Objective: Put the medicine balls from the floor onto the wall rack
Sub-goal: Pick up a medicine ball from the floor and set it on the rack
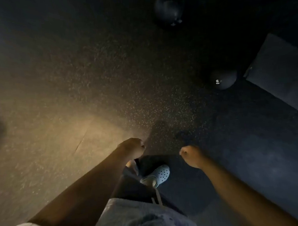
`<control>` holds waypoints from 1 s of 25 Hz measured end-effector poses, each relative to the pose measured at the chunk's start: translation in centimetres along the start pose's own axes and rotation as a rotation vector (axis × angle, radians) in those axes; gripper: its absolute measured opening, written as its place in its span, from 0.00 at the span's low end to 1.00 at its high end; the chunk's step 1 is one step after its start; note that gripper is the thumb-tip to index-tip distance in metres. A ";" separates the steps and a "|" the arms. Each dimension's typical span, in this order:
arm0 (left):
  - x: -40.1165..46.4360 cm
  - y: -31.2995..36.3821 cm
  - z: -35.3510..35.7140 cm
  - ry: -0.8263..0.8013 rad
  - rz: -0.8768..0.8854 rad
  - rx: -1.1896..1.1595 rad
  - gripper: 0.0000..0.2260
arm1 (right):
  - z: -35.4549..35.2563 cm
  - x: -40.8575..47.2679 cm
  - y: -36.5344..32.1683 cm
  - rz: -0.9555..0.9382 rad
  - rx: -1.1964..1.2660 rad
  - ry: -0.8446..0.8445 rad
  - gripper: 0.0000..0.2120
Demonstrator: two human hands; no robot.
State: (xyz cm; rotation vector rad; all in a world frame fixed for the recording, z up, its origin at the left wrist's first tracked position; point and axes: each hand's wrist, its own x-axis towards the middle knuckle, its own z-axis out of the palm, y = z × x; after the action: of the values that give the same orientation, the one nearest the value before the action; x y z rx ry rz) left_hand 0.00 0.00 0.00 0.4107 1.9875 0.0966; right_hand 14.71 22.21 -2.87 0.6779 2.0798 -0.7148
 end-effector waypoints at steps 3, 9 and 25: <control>0.5 -1.4 0.1 -0.047 -0.073 -0.106 0.21 | -0.8 2.0 -1.8 -0.013 -0.006 -0.105 0.20; 3.9 -0.9 -4.7 -0.039 -0.082 -0.116 0.21 | -7.8 6.8 -6.8 0.013 0.197 -0.189 0.20; 20.6 17.4 -34.7 0.096 -0.161 -0.500 0.17 | -43.9 27.0 -12.7 -0.043 0.330 -0.071 0.14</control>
State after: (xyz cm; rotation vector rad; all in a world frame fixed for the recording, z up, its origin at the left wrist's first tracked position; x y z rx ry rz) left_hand -34.63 27.05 1.86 -0.0783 1.9968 0.5060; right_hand -30.80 49.34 0.27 0.7766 1.9351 -1.1062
